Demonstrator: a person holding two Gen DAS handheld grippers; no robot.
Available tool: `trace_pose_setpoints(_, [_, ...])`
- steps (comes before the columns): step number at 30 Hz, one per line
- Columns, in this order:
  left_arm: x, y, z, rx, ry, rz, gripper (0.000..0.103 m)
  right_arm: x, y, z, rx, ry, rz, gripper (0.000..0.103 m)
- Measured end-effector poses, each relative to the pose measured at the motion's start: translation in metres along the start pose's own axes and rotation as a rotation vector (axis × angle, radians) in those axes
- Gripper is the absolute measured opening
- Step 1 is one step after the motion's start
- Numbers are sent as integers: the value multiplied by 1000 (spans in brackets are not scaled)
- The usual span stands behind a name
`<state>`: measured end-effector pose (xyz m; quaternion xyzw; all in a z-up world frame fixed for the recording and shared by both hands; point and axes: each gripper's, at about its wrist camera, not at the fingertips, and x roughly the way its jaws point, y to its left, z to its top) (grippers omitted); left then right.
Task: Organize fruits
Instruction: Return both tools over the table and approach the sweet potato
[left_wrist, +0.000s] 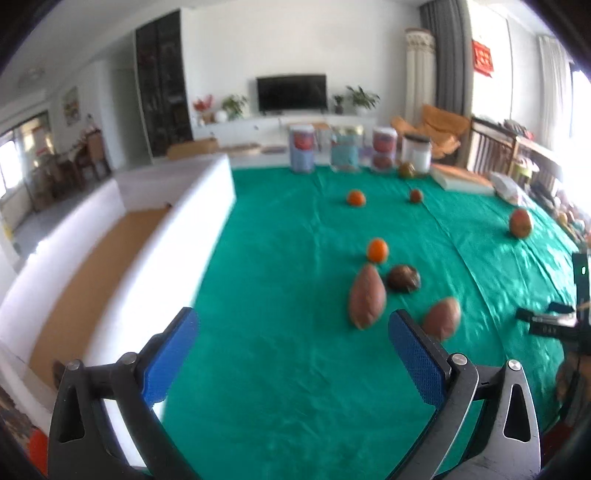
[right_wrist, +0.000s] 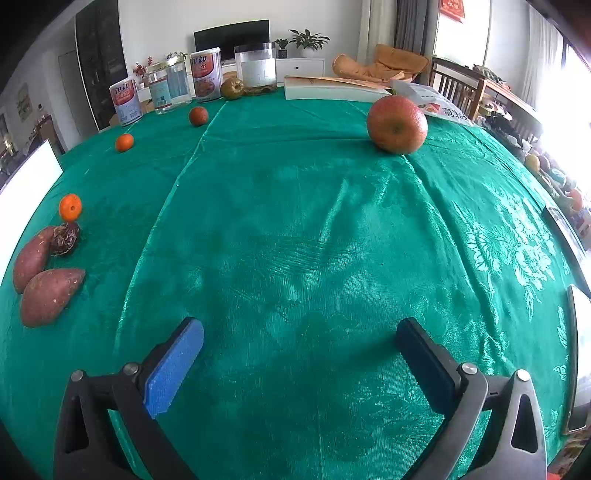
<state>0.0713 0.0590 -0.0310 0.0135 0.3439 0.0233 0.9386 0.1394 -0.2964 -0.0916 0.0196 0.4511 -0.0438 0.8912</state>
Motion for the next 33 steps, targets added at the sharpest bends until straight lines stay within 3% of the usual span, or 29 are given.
trace_pose_setpoints(4, [42, -20, -25, 45, 121, -22, 102, 0, 0, 0, 0, 0, 0, 103])
trace_pose_setpoints(11, [75, -19, -28, 45, 232, -48, 102, 1, 0, 0, 0, 0, -1, 103])
trace_pose_setpoints(33, [86, -21, -33, 14, 230, -55, 103, 1, 0, 0, 1, 0, -3, 103])
